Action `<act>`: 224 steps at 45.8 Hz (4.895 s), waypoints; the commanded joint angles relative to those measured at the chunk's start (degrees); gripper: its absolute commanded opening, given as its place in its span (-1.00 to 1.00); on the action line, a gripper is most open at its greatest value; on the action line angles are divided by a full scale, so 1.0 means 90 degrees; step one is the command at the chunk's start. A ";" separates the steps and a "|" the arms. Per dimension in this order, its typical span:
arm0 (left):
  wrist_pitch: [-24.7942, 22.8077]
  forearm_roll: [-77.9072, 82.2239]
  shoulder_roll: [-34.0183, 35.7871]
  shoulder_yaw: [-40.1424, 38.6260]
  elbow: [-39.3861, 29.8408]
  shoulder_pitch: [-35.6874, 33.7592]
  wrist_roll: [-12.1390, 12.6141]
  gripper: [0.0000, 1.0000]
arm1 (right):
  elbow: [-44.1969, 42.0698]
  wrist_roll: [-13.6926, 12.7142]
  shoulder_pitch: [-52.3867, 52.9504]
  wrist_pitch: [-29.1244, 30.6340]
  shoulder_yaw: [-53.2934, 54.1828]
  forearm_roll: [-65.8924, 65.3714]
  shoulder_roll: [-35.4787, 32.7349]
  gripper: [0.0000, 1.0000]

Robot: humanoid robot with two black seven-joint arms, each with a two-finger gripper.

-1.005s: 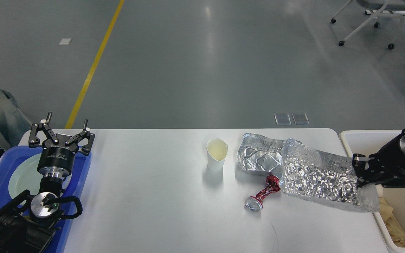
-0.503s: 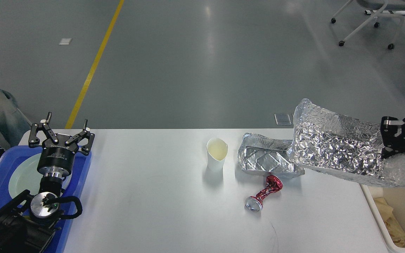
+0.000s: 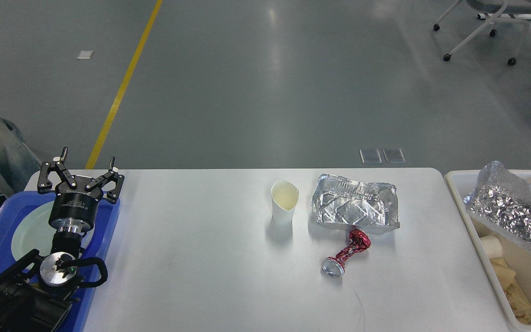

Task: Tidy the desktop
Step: 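Lift the foil-piece bag and drop it into the white bin, then open the right gripper inside the bin and pull it out, then raise the right gripper and move it toward the foil packet, then lower the right gripper and grasp the edge of the foil packet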

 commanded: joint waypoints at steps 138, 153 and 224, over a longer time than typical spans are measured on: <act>-0.0001 0.0002 0.0000 0.0000 0.0000 0.0019 0.0001 0.92 | 0.4322 -0.0984 0.6653 0.3233 0.0065 0.0011 0.3183 1.00; -0.0001 0.0002 0.0000 0.0000 0.0000 0.0019 0.0001 0.92 | 0.4361 -0.0906 0.6634 0.3028 -0.0101 0.0206 0.3271 1.00; -0.0001 0.0002 0.0000 0.0000 0.0000 -0.0001 0.0001 0.93 | -0.0755 0.0012 -0.0406 0.0030 0.0553 -0.0536 0.3739 1.00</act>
